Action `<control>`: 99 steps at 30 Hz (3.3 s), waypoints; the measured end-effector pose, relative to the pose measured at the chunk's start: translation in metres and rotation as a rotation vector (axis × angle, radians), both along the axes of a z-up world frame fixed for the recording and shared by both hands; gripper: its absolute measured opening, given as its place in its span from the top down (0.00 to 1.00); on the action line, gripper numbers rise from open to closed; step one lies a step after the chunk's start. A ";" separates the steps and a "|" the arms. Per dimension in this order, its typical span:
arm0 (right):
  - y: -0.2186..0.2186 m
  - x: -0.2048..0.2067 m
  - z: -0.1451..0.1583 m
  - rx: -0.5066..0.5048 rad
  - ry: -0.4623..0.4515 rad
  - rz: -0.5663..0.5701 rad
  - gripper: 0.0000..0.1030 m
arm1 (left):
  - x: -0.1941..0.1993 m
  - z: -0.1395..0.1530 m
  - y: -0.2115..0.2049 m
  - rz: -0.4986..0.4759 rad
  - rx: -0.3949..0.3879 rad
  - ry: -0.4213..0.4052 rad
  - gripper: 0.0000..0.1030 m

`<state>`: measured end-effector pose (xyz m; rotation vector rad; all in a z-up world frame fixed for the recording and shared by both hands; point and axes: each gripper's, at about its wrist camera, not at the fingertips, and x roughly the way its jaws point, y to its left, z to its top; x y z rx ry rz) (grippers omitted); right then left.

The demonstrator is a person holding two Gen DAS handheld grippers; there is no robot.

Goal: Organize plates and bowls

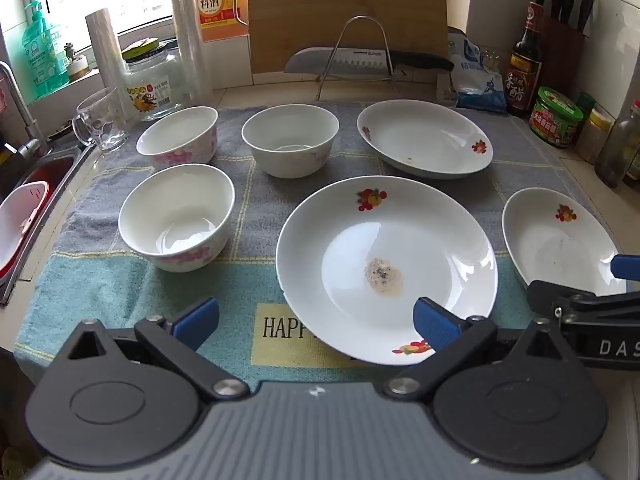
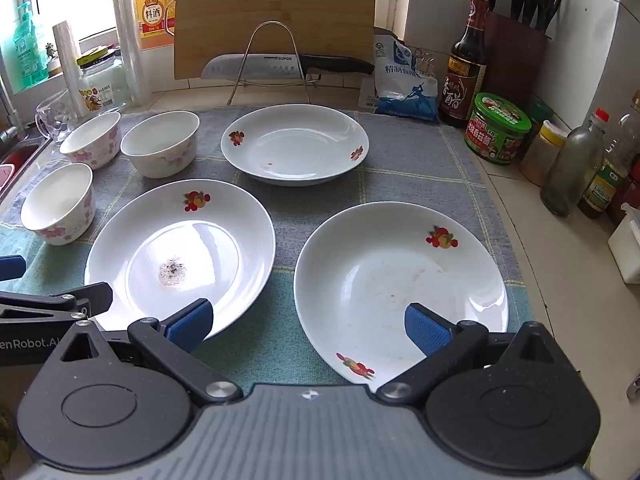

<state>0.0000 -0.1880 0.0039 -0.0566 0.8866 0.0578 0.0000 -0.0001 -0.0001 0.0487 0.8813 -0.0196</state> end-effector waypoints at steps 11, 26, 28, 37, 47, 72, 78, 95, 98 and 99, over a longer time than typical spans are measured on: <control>0.002 -0.002 0.001 -0.007 -0.003 0.001 0.00 | -0.003 0.004 -0.003 -0.003 0.003 -0.012 0.00; 0.002 -0.006 0.004 -0.012 -0.011 0.004 0.00 | -0.005 0.008 -0.004 -0.016 -0.001 -0.018 0.00; 0.002 -0.006 0.004 -0.011 -0.011 0.004 0.00 | -0.004 0.007 -0.002 -0.015 -0.002 -0.018 0.00; 0.002 -0.007 0.005 -0.014 -0.015 0.004 0.00 | -0.004 0.008 -0.002 -0.016 -0.004 -0.019 0.01; 0.002 -0.007 0.005 -0.014 -0.015 0.004 0.00 | -0.004 0.007 -0.002 -0.015 -0.004 -0.019 0.01; 0.003 -0.004 0.008 -0.016 -0.013 0.005 0.00 | -0.001 0.010 -0.001 -0.017 -0.004 -0.015 0.01; 0.002 -0.003 0.008 -0.016 -0.012 0.005 0.00 | 0.000 0.007 -0.002 -0.020 -0.003 -0.016 0.01; 0.004 -0.005 0.008 -0.019 -0.023 -0.004 0.00 | 0.002 0.006 0.000 -0.045 -0.004 -0.020 0.01; 0.005 -0.005 0.008 -0.019 -0.031 -0.008 0.00 | 0.005 0.006 0.001 -0.060 -0.005 -0.025 0.01; 0.004 -0.006 0.008 -0.017 -0.037 -0.008 0.00 | 0.005 0.006 0.001 -0.066 -0.008 -0.030 0.01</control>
